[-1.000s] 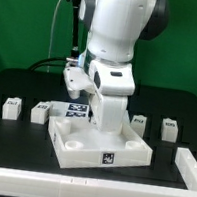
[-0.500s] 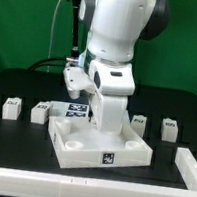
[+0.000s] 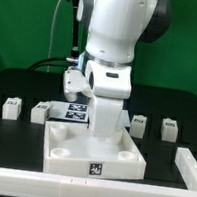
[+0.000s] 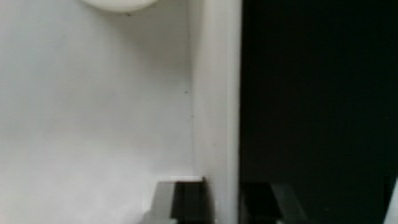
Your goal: Assemble one leg
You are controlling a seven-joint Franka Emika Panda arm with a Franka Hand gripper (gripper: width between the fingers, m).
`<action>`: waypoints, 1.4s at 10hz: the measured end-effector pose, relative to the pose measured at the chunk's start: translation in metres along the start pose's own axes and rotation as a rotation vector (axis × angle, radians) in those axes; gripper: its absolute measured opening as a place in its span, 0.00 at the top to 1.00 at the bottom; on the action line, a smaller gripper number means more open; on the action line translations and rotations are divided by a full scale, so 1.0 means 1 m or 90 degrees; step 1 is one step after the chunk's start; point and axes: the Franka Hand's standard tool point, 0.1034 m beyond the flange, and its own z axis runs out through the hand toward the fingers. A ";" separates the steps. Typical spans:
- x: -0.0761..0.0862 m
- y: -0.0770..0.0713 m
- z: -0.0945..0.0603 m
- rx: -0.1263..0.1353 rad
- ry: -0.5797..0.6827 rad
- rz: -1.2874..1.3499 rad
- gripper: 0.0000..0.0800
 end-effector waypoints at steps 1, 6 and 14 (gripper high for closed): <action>0.011 0.001 -0.001 -0.001 -0.001 0.040 0.91; 0.041 0.015 -0.006 -0.013 -0.003 0.065 0.91; 0.071 0.043 -0.013 -0.029 -0.003 0.060 0.91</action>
Offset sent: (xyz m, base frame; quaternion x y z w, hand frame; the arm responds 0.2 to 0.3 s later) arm 0.0107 0.0349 -0.0110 -0.0121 -0.0005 0.0643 0.9979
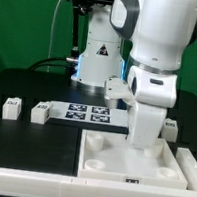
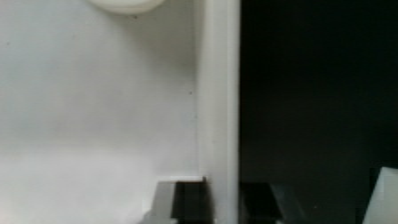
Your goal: Assemble one leg
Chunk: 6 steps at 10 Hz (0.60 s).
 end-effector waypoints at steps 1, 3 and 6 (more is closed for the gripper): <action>0.001 0.002 0.000 -0.001 0.001 -0.014 0.91; 0.005 0.005 -0.001 -0.004 0.002 -0.010 0.91; 0.007 0.006 -0.001 -0.011 0.005 0.006 0.91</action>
Offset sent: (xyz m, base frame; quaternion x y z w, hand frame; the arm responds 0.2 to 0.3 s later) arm 0.0013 0.0027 -0.0053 -0.0038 -0.0090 0.0242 0.9997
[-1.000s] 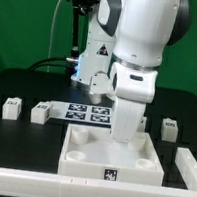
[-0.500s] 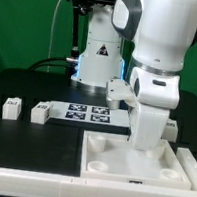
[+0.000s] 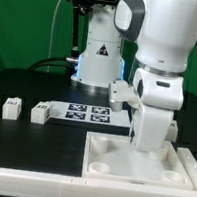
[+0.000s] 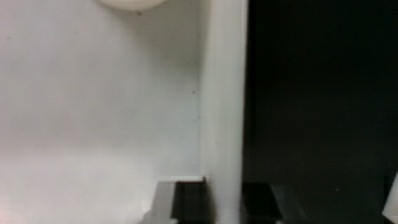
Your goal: Assemble one leg
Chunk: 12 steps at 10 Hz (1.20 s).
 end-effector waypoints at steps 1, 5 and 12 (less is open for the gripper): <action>-0.001 0.000 0.000 0.000 0.000 0.001 0.79; -0.001 0.000 0.000 0.000 0.000 0.001 0.44; -0.001 0.000 0.000 0.001 0.000 0.001 0.19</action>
Offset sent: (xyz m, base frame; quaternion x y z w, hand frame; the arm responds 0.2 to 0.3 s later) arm 0.0000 0.0000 0.0000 0.0000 0.0000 0.0000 1.0000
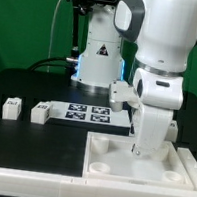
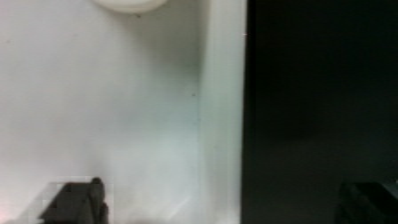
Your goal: Assemble one leg
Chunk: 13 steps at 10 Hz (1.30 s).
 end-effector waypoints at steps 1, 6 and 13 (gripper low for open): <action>0.000 0.000 -0.001 -0.001 0.000 0.001 0.19; 0.004 -0.016 -0.038 -0.029 -0.006 0.039 0.19; 0.003 -0.019 -0.039 -0.027 -0.001 0.128 0.19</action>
Offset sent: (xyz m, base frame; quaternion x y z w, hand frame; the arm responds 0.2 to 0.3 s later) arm -0.0223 0.0060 0.0316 -0.0112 -0.0071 0.0420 0.9990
